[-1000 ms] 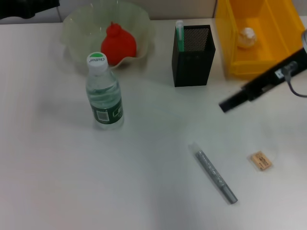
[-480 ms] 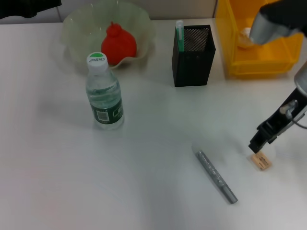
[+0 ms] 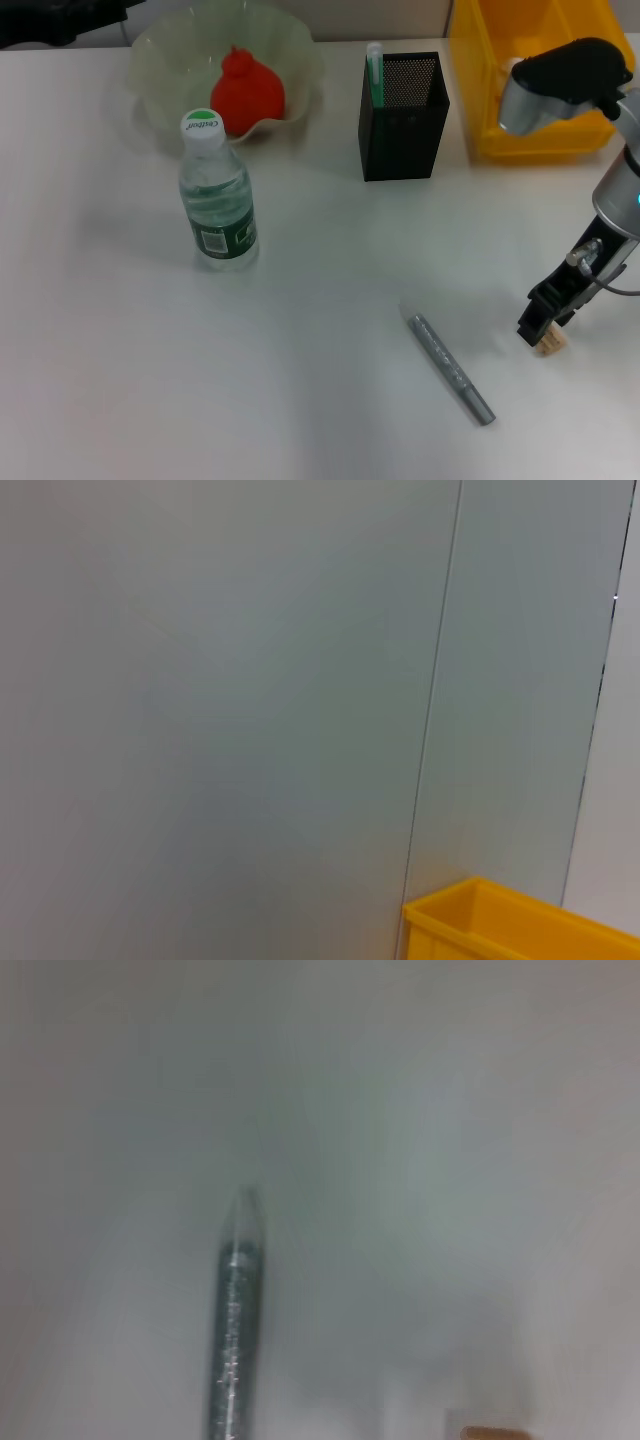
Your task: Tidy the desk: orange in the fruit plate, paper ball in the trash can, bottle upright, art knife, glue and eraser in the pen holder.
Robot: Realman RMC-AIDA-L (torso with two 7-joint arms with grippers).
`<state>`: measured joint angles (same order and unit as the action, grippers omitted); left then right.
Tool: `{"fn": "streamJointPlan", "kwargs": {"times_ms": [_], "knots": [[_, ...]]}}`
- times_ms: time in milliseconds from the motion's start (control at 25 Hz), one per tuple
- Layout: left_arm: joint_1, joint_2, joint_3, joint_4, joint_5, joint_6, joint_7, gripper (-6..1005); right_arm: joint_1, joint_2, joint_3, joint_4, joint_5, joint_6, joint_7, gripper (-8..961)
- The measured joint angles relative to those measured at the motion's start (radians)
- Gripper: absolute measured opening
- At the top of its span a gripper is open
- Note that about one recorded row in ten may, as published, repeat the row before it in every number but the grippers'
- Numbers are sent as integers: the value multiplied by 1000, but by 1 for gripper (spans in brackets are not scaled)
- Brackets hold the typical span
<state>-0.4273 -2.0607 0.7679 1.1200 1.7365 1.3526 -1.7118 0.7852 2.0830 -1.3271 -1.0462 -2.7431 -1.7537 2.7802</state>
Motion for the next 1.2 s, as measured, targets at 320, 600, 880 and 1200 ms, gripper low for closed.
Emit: {"fn": "streamJointPlan", "kwargs": {"times_ms": [320, 600, 880, 1200], "knots": [[3, 1, -4, 0, 0, 4, 0, 760, 0, 0, -10, 38, -27, 46, 0, 449], [4, 1, -3, 0, 0, 5, 0, 760, 2, 1, -11, 61, -18, 64, -6, 445], [8, 0, -2, 0, 0, 6, 0, 760, 3, 2, -23, 86, -15, 78, -7, 443], [17, -1, -2, 0, -6, 11, 0, 760, 5, 2, -26, 89, -16, 79, -8, 348]]}}
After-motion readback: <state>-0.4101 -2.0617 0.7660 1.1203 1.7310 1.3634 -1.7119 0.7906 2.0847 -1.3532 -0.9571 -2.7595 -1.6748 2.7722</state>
